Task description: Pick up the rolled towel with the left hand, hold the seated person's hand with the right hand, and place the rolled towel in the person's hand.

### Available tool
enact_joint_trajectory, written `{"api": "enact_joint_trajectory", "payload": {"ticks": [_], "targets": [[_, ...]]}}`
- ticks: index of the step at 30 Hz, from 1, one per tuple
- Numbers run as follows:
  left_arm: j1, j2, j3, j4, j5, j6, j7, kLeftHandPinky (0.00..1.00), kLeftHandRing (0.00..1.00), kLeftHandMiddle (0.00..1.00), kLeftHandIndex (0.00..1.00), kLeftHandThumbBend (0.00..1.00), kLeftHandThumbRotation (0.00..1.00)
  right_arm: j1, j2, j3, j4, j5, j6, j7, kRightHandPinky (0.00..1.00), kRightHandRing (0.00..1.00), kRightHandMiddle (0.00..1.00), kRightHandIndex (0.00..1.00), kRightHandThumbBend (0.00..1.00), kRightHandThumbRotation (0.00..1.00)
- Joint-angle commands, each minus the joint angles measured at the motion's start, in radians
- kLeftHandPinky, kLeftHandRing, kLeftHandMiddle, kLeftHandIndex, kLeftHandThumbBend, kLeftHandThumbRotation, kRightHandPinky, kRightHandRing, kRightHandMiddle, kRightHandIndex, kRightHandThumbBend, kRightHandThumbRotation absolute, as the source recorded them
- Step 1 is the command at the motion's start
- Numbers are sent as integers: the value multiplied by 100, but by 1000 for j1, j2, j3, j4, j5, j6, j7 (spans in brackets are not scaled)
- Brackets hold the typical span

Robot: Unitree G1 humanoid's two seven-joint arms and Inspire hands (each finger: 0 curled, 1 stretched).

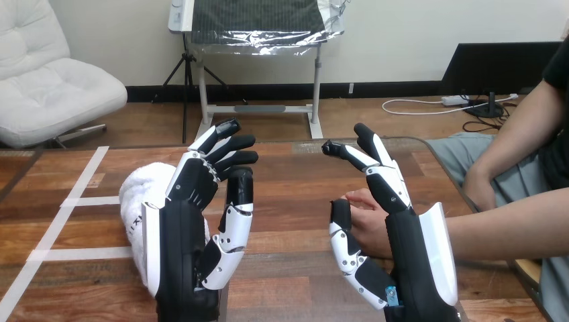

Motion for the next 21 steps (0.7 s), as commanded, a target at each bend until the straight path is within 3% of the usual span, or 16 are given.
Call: {"api": "enact_joint_trajectory", "payload": {"ticks": [1, 5, 11, 17, 21], "targets": [[56, -52, -10, -2, 25, -4, 11, 60, 66, 71, 77, 30, 56, -56, 16, -13, -23, 14, -12, 5, 100, 95, 96, 80, 0, 0], [56, -47, -1, -13, 36, 15, 16, 61, 68, 73, 78, 33, 53, -57, 16, -15, -23, 11, -12, 4, 100, 95, 96, 80, 0, 0], [59, -33, 39, -63, 134, 101, 49, 67, 74, 79, 83, 40, 45, -59, 16, -19, -21, 2, -12, -1, 100, 95, 96, 80, 1, 0], [38, -6, 95, -116, 311, 236, 122, 80, 83, 85, 88, 55, 35, -61, 16, -20, -17, 4, -15, -1, 100, 95, 96, 80, 1, 0], [9, 8, 130, -147, 492, 378, 218, 80, 85, 87, 89, 64, 33, -60, 18, -20, -16, 6, -15, 0, 100, 95, 96, 80, 1, 0]]}}
